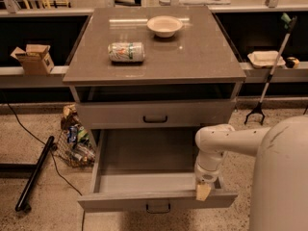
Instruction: Open middle drawer
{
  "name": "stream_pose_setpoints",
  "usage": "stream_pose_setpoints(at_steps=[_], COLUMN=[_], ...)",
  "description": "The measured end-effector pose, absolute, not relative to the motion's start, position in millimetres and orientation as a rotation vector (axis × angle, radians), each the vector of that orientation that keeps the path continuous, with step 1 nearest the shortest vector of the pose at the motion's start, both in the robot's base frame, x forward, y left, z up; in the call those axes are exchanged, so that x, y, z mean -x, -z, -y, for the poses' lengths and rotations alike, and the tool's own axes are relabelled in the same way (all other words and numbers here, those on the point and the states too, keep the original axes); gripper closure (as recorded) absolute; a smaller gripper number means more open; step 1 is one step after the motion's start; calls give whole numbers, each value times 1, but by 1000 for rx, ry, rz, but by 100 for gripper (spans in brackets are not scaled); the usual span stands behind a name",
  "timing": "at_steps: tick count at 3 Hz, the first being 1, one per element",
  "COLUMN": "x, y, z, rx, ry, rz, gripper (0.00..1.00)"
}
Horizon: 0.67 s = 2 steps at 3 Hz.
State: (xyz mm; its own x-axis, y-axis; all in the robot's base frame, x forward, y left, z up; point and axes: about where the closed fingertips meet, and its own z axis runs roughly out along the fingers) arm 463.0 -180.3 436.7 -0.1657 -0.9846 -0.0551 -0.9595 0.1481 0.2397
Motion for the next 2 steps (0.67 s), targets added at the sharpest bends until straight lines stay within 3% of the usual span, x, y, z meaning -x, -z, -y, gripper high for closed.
stream_pose_setpoints(at_steps=[1,2], x=[-461,-460], y=[-441,-455], z=[182,185], rx=[-1951,-1963], ry=[332,295], rz=[2303,2330], gripper=[17,0])
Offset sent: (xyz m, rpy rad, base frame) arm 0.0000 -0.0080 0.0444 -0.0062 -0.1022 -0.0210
